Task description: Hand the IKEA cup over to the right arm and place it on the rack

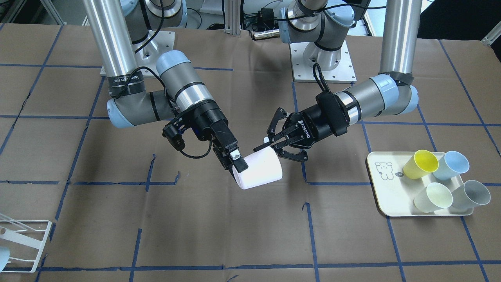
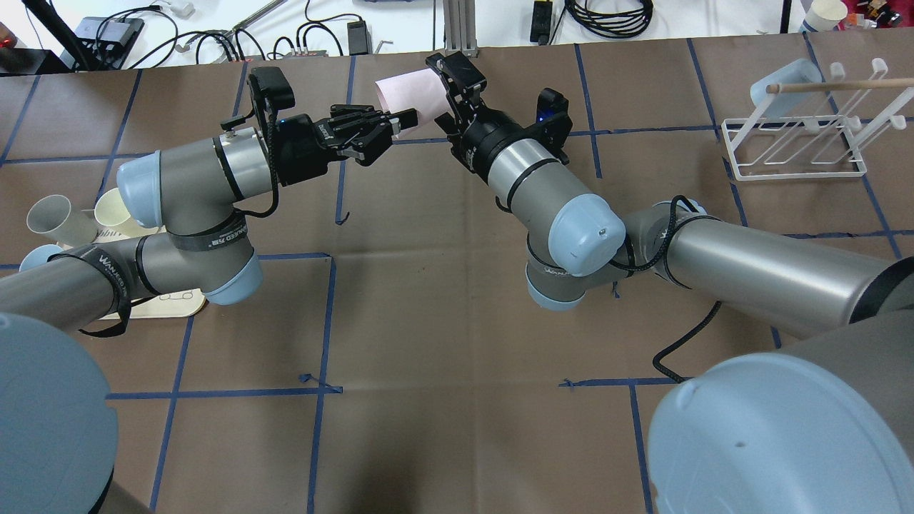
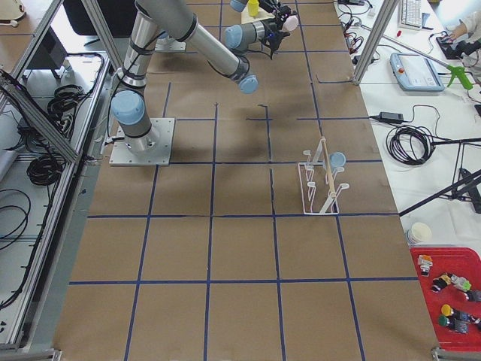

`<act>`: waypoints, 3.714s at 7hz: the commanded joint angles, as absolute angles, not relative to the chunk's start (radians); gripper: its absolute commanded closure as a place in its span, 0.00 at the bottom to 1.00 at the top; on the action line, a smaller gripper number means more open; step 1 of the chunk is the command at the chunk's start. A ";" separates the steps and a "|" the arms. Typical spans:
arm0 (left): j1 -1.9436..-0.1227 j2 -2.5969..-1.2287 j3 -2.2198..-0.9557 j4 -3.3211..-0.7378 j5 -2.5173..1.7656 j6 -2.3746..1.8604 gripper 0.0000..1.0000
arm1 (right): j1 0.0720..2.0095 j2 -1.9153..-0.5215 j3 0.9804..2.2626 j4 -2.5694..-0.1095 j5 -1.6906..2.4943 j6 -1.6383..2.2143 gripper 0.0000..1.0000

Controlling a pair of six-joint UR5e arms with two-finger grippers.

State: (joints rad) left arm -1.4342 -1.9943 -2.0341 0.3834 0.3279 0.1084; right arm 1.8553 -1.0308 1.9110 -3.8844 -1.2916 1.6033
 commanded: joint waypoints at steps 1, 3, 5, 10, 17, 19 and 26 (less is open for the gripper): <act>-1.434 -1.994 -2.034 0.383 0.327 0.107 1.00 | 1.864 -1.026 1.908 -3.883 -1.290 1.609 0.00; -1.436 -1.994 -2.033 0.383 0.327 0.103 1.00 | 1.867 -1.008 1.888 -3.878 -1.293 1.606 0.00; -1.436 -1.993 -2.033 0.383 0.327 0.101 1.00 | 1.884 -1.008 1.881 -3.876 -1.290 1.605 0.00; -1.436 -1.988 -2.031 0.383 0.327 0.084 1.00 | 1.878 -1.003 1.881 -3.875 -1.296 1.609 0.08; -1.436 -1.982 -2.026 0.385 0.328 -0.021 0.02 | 1.878 -1.012 1.876 -3.875 -1.292 1.612 0.36; -1.425 -1.974 -2.017 0.382 0.327 -0.025 0.02 | 1.878 -1.012 1.876 -3.875 -1.289 1.612 0.37; -1.333 -1.928 -1.965 0.149 0.633 -0.058 0.01 | 1.653 -1.026 1.799 -3.859 -1.091 1.495 0.51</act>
State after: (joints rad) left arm -1.3351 -1.9343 -1.9867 0.2161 0.5485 -0.0593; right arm 1.7121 -1.0240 1.8018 -3.8609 -1.1564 1.5591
